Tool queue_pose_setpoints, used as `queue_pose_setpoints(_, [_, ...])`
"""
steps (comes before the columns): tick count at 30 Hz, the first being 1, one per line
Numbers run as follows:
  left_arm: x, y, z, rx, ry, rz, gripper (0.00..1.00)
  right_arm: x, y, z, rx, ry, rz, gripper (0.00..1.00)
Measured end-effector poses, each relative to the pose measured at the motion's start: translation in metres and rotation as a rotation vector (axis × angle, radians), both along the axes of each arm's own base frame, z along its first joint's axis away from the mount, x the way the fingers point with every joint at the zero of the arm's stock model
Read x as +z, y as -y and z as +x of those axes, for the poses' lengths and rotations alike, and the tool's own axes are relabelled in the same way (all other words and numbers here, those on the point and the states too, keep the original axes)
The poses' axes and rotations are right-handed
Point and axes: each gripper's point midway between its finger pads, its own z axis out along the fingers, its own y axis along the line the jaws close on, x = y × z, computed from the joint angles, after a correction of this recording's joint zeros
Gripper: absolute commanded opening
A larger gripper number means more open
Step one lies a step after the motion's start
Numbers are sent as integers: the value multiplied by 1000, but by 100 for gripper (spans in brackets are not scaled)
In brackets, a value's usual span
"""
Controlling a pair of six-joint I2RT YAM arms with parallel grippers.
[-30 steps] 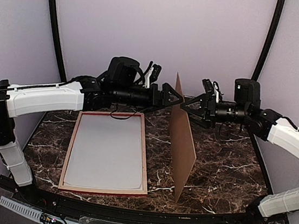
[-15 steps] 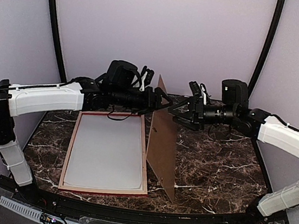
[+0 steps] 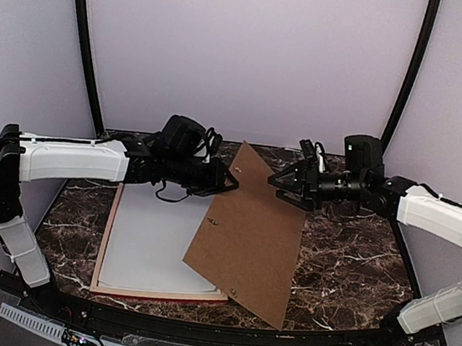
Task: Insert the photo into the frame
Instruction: Turn over the backboard, then pick up the backboard from the center of the board.
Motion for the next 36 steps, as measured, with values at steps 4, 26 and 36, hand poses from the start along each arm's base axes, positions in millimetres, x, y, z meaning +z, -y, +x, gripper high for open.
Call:
queue_pose_setpoints(4, [-11,-6,1,10,-19,6,1,-17,11,4,-27,-27,-22,73])
queue_pose_setpoints(26, [23,-105,-14,132,-24,-340,0,-28,64,24,-159,14,-118,75])
queue_pose_setpoints(36, [65,-216,-19,347,76,-430,0,-50,62,32,-158,-10,-163,75])
